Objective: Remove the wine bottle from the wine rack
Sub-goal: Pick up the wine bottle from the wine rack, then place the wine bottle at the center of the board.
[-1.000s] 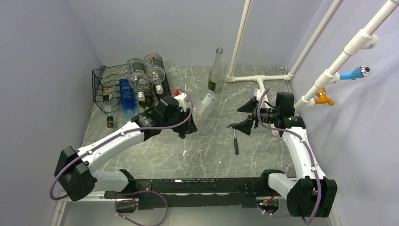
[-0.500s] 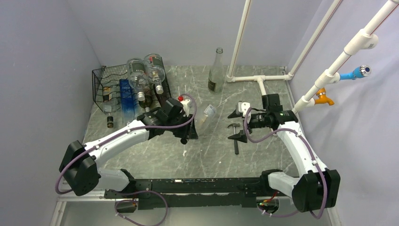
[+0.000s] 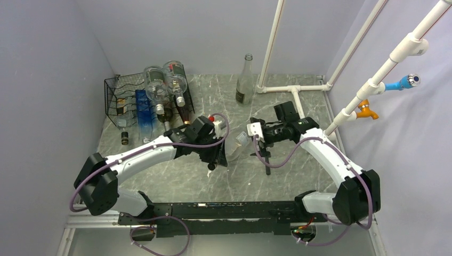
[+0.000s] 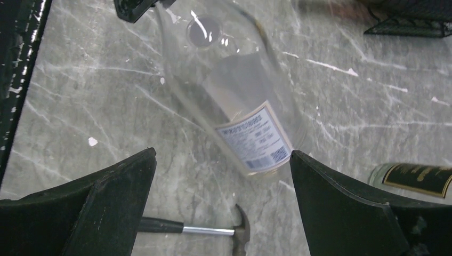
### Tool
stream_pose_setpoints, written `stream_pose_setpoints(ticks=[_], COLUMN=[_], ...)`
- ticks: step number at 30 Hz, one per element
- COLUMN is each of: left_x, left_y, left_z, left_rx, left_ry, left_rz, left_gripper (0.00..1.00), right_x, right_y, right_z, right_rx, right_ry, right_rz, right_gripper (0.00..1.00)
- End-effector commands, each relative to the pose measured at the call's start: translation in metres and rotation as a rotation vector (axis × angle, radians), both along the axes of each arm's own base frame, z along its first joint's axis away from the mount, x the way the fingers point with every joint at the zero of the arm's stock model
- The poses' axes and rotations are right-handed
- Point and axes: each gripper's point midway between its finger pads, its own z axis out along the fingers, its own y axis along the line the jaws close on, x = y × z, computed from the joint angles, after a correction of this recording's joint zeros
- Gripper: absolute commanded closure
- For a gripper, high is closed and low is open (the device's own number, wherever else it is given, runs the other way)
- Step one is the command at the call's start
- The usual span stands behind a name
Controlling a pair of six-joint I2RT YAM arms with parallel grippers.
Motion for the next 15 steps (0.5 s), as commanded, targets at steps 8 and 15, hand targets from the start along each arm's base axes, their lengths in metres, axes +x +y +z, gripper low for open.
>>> stream_pose_setpoints(ticks=[8, 15], left_x=[0.021, 0.018], left_y=[-0.055, -0.059], left_z=[0.078, 0.074], left_rx=[-0.295, -0.313], left_ry=[-0.166, -0.139], left_rz=[-0.087, -0.091], left_gripper=[1.00, 1.00], right_x=[0.014, 0.010], right_y=[0.033, 0.035], right_z=[-0.022, -0.044], right_rx=[0.005, 0.007], right_ry=[-0.151, -0.174], right_rz=[0.063, 0.073], right_gripper=[0.00, 0.00])
